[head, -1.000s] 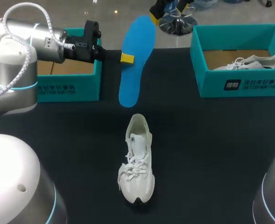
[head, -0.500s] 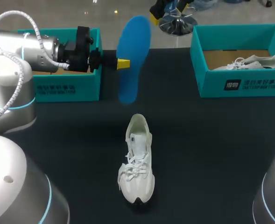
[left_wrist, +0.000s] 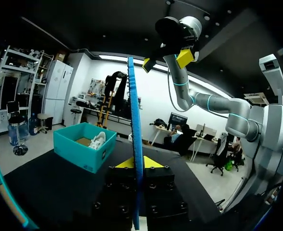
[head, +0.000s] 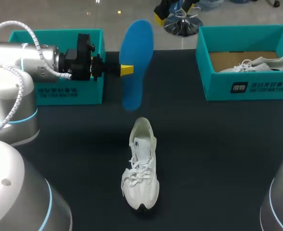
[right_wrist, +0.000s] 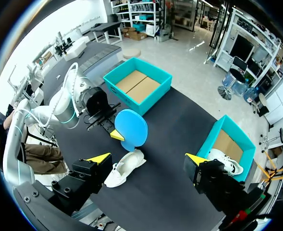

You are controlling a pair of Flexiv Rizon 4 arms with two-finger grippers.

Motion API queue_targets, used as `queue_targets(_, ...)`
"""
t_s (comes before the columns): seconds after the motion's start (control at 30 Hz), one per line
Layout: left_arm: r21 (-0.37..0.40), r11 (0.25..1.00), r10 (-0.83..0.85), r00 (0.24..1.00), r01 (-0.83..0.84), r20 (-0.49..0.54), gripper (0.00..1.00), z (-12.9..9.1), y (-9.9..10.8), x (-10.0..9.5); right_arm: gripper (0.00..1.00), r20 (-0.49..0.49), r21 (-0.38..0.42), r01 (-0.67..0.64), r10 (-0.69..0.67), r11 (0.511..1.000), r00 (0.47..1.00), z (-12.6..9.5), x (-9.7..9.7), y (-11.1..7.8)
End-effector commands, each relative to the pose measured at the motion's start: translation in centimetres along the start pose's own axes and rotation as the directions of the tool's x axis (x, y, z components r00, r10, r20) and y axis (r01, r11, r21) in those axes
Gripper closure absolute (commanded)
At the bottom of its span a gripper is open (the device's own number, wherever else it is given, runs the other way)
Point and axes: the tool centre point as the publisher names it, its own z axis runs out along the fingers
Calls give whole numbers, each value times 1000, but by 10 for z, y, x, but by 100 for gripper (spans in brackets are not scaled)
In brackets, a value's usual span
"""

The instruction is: Take the shoe out of the shoebox, open the shoe tongue, remove and reinsert the insole, then place the shoe into the shoebox

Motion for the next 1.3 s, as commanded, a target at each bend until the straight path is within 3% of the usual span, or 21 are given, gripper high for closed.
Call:
queue_targets(0.03,1,1000,1,1000,-1,1,100,0,0,0,0,1,1,-2,2,1000,1000,0,0,1)
queue_targets(0.1,77,986,148,989,-149,11,100,-1,-15,2,0,1,1,-2,2,1000,1000,0,0,1)
queue_targets(0.2,118,912,395,919,-393,7,100,-9,-26,5,0,1,1,-2,2,1000,1000,0,0,1)
queue_targets(0.23,161,895,422,907,-416,-1,100,-13,-28,6,0,1,1,-2,2,1000,1000,0,0,1)
queue_targets(0.4,215,776,612,790,-593,-27,100,-27,-20,8,0,1,1,-2,2,1000,1000,0,0,1)
queue_targets(0.6,234,709,691,722,-665,-43,100,-24,-11,15,0,1,1,-2,2,1000,1000,0,0,1)
queue_targets(0.77,196,656,750,659,-729,-58,100,-17,-5,19,0,1,1,-2,2,1000,1000,0,0,1)
queue_targets(0.87,193,662,741,671,-724,-26,100,-16,-5,24,0,1,1,-2,2,1000,1000,0,0,1)
queue_targets(0.93,172,710,697,715,-683,-41,100,-13,-5,29,0,1,1,-2,2,1000,1000,0,0,1)
queue_targets(1.3,172,710,697,715,-683,-41,100,-13,-5,29,0,1,1,-2,2,1000,1000,0,0,1)
